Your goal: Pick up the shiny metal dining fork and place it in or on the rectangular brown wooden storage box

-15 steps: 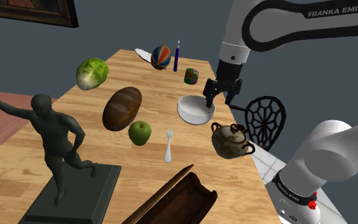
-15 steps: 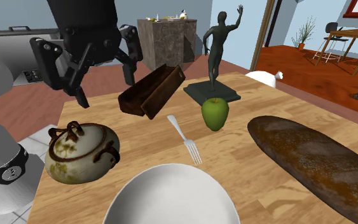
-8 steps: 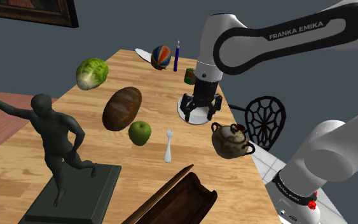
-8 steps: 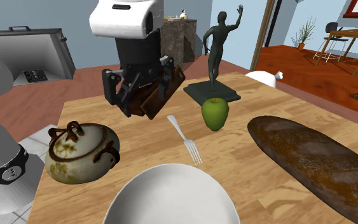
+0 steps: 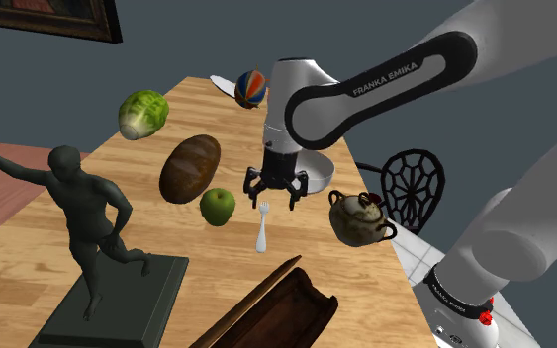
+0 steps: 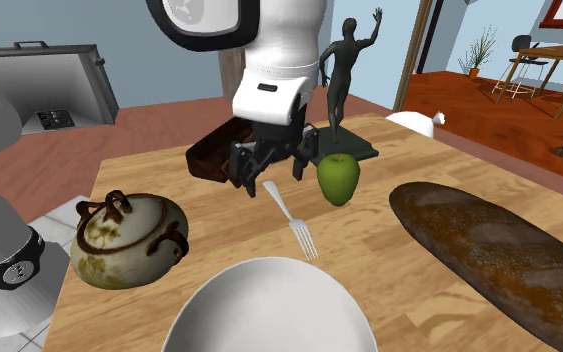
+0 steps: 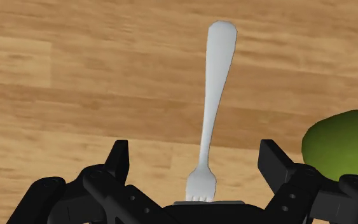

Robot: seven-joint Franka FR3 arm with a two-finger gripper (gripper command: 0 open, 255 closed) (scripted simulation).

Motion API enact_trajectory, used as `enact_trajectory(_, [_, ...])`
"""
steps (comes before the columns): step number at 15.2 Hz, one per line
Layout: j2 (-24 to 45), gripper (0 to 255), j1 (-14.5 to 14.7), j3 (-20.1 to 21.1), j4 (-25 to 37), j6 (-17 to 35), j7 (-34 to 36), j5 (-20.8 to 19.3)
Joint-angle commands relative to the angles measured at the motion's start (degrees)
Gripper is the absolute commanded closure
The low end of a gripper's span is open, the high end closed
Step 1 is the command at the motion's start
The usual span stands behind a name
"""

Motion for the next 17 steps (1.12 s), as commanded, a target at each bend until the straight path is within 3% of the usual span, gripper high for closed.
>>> enact_trajectory(1, [5.08, 0, -0.12, 1.02, 2.43, 2.42, 5.11, -2.15])
enact_trajectory(9, [9.21, 0, 0.59, 1.30, 0.10, 8.60, 6.51, -3.91])
enact_trajectory(17, [9.20, 0, 0.61, 1.28, 0.10, 8.60, 6.51, -3.91])
